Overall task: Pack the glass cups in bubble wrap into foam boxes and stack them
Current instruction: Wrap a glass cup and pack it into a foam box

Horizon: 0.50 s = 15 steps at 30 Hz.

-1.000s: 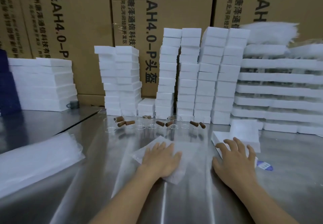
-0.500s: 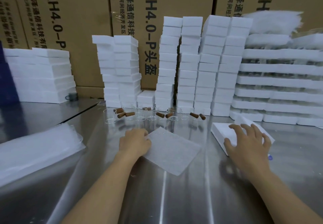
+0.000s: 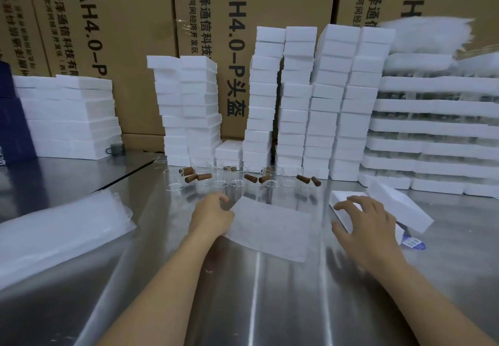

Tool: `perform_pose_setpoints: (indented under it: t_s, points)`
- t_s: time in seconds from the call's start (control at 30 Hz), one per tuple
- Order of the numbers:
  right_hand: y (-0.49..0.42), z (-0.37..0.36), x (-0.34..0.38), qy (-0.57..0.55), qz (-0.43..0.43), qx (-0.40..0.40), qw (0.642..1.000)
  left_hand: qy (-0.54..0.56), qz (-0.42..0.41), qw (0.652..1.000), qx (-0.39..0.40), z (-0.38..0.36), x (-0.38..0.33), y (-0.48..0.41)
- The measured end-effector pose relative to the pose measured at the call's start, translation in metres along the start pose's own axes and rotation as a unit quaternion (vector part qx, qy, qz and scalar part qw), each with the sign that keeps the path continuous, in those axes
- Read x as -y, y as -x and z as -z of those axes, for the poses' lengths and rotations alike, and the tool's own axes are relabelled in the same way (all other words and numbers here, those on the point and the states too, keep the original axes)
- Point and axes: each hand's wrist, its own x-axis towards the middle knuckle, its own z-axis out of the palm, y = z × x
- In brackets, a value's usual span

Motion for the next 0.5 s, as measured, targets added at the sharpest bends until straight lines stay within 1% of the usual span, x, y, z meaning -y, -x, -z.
perform_pose_setpoints:
  t_s: [0.1, 0.23, 0.33, 0.37, 0.43, 0.5]
  points:
    - [0.0, 0.001, -0.003, 0.004, -0.005, 0.017, 1.0, -0.063, -0.013, 0.998, -0.026, 0.003, 0.002, 0.0]
    - [0.001, 0.004, -0.005, 0.029, -0.018, 0.065, 0.997, -0.091, -0.023, 0.989, -0.113, 0.013, 0.019, -0.008]
    - [0.001, 0.004, -0.005, 0.04, -0.02, 0.082, 0.996, -0.086, 0.0, 0.986, -0.139, 0.024, 0.033, -0.024]
    - [0.001, 0.003, -0.005, 0.04, -0.02, 0.086, 0.995, -0.091, -0.005, 0.984, -0.152, 0.029, 0.038, -0.031]
    - [0.001, 0.001, -0.006, 0.042, -0.016, 0.091, 0.995, -0.138, -0.035, 0.975, -0.171, 0.04, 0.048, -0.046]
    - [0.001, -0.001, -0.007, 0.042, -0.014, 0.089, 0.995, -0.177, -0.047, 0.967, -0.178, 0.051, 0.059, -0.062]
